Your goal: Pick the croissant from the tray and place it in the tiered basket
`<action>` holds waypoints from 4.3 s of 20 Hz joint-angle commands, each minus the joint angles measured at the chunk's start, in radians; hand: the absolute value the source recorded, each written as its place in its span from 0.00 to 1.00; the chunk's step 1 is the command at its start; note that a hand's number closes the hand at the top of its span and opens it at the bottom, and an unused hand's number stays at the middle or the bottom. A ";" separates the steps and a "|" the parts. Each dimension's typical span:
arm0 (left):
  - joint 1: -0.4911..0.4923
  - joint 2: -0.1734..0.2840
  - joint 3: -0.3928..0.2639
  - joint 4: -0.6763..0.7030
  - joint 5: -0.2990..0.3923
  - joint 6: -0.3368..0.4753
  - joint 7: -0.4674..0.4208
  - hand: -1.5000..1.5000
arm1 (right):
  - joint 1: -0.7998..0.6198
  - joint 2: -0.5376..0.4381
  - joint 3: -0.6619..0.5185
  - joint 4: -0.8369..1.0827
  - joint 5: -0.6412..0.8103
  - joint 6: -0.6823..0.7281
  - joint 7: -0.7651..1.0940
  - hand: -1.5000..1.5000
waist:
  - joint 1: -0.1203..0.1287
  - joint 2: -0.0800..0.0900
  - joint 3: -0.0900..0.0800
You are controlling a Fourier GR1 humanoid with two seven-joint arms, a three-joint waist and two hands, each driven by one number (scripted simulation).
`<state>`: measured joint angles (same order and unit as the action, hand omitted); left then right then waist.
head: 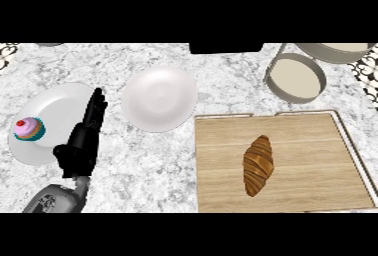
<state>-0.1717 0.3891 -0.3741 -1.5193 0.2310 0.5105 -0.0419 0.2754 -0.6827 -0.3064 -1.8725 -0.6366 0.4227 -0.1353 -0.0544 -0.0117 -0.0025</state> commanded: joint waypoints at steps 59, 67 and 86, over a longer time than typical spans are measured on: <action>-0.046 -0.156 0.127 0.000 -0.177 -0.137 0.110 0.50 | -0.501 -0.182 0.746 -0.398 0.894 -0.042 1.119 0.00 | 0.053 0.012 0.002; 0.075 -0.167 0.133 -0.073 -0.198 -0.187 0.053 0.50 | -0.375 -0.096 0.706 -0.411 0.957 0.008 1.067 0.00 | 0.053 0.010 0.002; 0.021 -0.243 0.215 -0.030 -0.276 -0.257 0.091 0.50 | -0.371 0.140 0.569 -0.240 1.092 0.199 0.839 0.00 | 0.054 0.011 0.002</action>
<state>-0.1662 0.1373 -0.1877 -1.5453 -0.0514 0.2918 0.0578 -0.0763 -0.5698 0.3351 -2.1154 0.4910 0.5456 0.7108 -0.0004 -0.0003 0.0002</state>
